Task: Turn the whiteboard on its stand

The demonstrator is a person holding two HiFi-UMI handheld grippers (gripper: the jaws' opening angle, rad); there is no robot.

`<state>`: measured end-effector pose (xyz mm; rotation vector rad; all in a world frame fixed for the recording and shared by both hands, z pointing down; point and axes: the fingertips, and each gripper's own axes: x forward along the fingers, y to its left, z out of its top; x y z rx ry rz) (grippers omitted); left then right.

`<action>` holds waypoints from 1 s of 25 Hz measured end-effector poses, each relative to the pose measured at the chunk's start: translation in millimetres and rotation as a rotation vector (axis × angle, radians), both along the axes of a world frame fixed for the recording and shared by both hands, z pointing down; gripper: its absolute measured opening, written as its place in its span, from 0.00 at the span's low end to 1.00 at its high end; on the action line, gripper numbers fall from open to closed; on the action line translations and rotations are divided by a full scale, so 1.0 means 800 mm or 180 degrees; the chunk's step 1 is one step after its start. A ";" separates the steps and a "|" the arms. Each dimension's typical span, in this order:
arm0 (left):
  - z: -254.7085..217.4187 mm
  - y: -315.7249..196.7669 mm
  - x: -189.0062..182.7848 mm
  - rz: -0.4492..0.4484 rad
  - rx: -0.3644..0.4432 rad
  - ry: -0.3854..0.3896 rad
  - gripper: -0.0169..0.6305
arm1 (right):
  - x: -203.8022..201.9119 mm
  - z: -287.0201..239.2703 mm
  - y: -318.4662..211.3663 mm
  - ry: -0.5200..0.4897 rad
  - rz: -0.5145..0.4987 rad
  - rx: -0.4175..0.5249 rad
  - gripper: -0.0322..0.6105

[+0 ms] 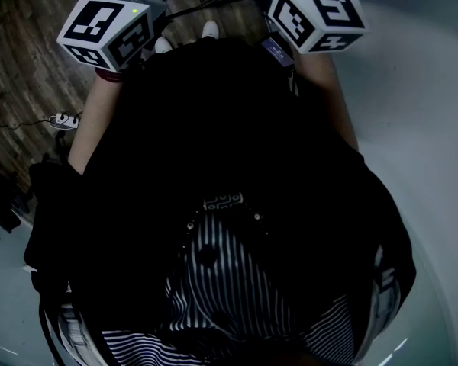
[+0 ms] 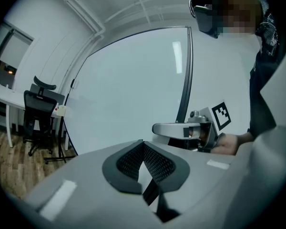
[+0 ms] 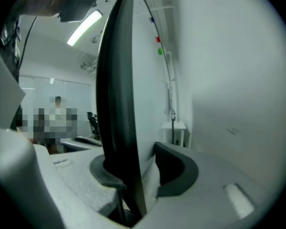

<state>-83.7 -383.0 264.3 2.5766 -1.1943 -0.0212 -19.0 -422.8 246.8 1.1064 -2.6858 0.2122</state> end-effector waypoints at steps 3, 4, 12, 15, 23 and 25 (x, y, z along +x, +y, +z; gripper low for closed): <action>0.001 -0.001 0.014 0.0043 0.0014 -0.0007 0.03 | 0.014 0.003 0.010 -0.0043 -0.0283 -0.0116 0.29; -0.001 0.000 0.015 0.0057 0.0026 -0.0010 0.03 | 0.015 0.003 0.015 -0.0048 -0.0312 -0.0125 0.29; -0.010 0.032 -0.001 0.0164 0.0101 -0.0047 0.03 | 0.039 -0.010 0.080 -0.0015 -0.0198 -0.0032 0.29; -0.015 0.055 -0.007 0.0233 0.0148 -0.0042 0.03 | 0.040 -0.022 0.113 0.0041 -0.0102 0.0021 0.29; -0.018 0.063 0.018 0.0394 0.0222 -0.0048 0.03 | 0.061 -0.028 0.135 -0.0049 -0.0044 0.0114 0.05; -0.018 0.070 0.011 0.0415 0.0233 -0.0056 0.03 | 0.047 -0.025 0.144 -0.0031 -0.0119 0.0134 0.05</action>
